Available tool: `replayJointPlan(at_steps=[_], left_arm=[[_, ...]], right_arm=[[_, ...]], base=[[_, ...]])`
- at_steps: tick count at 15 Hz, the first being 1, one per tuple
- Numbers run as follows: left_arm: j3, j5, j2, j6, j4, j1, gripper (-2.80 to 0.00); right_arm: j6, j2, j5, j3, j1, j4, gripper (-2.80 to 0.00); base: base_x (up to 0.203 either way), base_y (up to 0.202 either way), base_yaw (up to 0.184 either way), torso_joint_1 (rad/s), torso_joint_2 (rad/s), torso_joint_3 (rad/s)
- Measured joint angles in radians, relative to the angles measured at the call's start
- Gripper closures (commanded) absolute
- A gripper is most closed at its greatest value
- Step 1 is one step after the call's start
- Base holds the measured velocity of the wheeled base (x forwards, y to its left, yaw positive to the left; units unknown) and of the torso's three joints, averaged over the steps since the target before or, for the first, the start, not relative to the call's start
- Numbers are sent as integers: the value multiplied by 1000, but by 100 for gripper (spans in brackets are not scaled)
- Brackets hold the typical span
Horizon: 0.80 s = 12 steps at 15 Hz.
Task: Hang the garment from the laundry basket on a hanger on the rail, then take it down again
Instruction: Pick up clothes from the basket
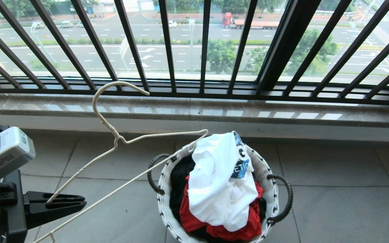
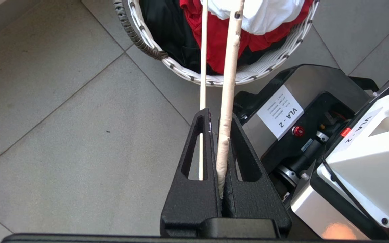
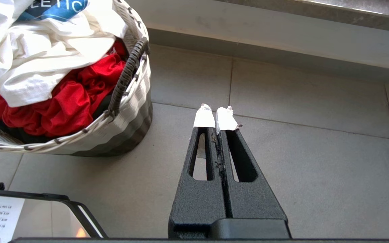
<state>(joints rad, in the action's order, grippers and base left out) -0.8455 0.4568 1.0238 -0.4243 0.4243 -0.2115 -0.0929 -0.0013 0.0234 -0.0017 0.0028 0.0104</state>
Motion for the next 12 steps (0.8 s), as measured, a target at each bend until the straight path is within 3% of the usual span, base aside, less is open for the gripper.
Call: replayJointPlan(at_steps=[3, 6, 12], left_arm=[[-1, 2, -32, 0, 0, 0, 0], [4, 4, -68, -1, 1, -3, 0], [0, 3, -106, 13, 1, -5, 0]], right_arm=[[-1, 1, 3, -11, 0, 12, 0], [1, 42, 15, -132, 1, 52, 0], [-16, 351, 56, -364, 0, 80, 0]], base=[[0, 0, 0, 0, 0, 0], [0, 0, 0, 0, 0, 0], [0, 0, 0, 0, 0, 0]])
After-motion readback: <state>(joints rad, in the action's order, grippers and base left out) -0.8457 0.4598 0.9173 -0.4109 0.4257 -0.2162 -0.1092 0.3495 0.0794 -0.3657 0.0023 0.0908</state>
